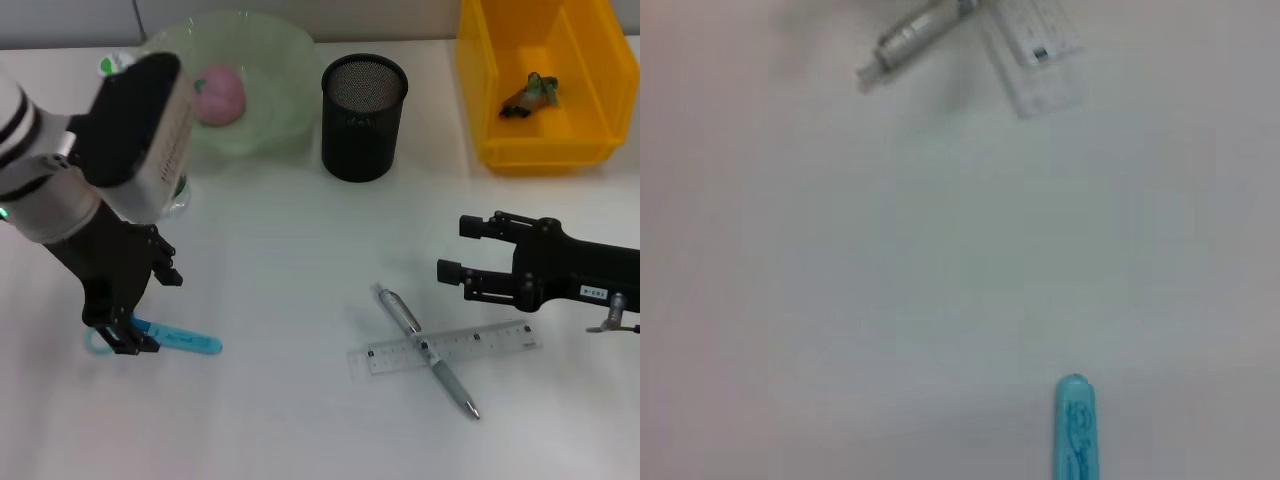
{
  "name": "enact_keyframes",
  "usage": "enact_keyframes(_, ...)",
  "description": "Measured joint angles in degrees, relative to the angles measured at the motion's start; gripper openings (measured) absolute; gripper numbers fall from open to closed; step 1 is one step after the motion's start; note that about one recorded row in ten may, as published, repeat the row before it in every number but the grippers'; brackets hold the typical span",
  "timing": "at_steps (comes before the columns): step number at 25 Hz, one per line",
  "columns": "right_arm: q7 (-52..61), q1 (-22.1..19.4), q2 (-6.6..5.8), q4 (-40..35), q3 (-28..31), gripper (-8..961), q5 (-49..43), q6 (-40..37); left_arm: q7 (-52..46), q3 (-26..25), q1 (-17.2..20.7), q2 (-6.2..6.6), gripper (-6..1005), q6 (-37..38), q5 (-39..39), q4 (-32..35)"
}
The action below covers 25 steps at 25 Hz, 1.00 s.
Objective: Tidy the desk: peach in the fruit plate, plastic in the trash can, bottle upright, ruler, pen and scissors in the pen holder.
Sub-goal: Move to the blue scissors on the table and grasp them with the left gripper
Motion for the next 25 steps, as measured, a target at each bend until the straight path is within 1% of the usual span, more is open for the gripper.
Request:
enact_keyframes(1, 0.36, 0.03, 0.12, -0.19, 0.16, 766, 0.0, 0.18, -0.26, 1.6, 0.17, -0.09, 758, -1.12, 0.54, 0.04)
enact_keyframes(2, 0.36, 0.03, 0.12, -0.19, 0.16, 766, 0.0, 0.18, -0.26, 1.6, 0.17, -0.09, 757, -1.12, 0.54, 0.04)
enact_keyframes(4, 0.66, 0.04, 0.15, -0.39, 0.16, 766, 0.0, 0.18, -0.86, 4.23, 0.65, -0.12, 756, -3.26, 1.33, -0.25)
enact_keyframes(6, 0.75, 0.03, 0.16, -0.42, 0.29, 766, 0.0, 0.2, -1.07, 5.14, 1.01, -0.13, 755, -4.11, 1.55, -0.4)
enact_keyframes(17, 0.79, -0.18, -0.07, -0.41, 1.14, 766, 0.0, 0.21, -1.34, 7.83, 2.68, -0.21, 747, -5.7, 1.26, -0.55)
enact_keyframes(21, 0.79, -0.35, -0.18, -0.43, 1.21, 766, 0.0, 0.24, -2.26, 9.93, 3.34, -0.28, 744, -7.55, 1.42, -0.55)
enact_keyframes(23, 0.79, -0.38, -0.2, -0.43, 1.28, 765, 0.0, 0.25, -2.3, 10.08, 3.39, -0.29, 743, -7.75, 1.5, -0.55)
enact_keyframes(25, 0.79, -0.41, -0.21, -0.43, 1.39, 765, 0.0, 0.26, -2.36, 10.29, 3.45, -0.29, 668, -7.99, 1.6, -0.55)
